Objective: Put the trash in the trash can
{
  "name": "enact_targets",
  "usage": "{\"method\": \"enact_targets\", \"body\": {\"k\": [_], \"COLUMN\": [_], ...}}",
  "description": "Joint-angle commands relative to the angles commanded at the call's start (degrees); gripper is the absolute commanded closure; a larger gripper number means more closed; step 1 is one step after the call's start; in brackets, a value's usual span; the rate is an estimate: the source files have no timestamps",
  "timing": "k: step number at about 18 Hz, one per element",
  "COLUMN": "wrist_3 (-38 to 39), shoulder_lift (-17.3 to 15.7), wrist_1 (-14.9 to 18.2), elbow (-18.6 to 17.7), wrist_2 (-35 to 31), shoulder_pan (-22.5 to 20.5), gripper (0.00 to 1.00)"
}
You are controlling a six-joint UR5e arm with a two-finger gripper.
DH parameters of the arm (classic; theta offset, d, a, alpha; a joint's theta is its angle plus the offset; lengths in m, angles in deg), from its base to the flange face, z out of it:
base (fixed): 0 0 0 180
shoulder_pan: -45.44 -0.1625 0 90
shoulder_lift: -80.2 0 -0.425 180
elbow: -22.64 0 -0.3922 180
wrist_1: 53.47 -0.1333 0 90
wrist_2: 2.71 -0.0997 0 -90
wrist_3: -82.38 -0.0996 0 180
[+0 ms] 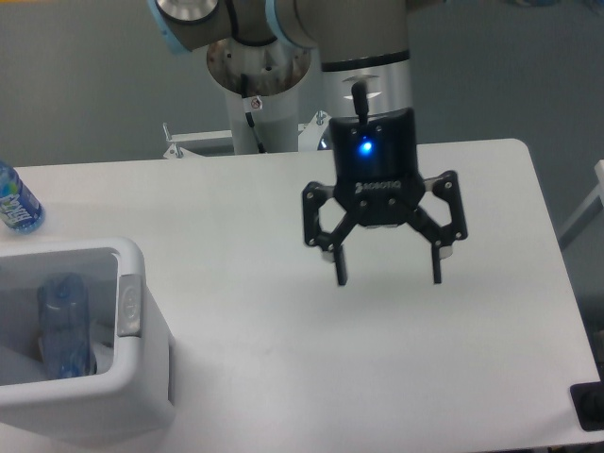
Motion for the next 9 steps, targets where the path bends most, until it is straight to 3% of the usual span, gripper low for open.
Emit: {"method": "enact_targets", "body": {"k": [2, 9], "wrist_3": [-4.3, -4.4], "shoulder_lift": [-0.3, -0.4], "wrist_1": [0.4, 0.7], "elbow": [-0.4, -0.4], "wrist_2": [-2.7, -1.7], "shoulder_pan": [-0.1, -1.4], "gripper": [0.00, 0.00]}}
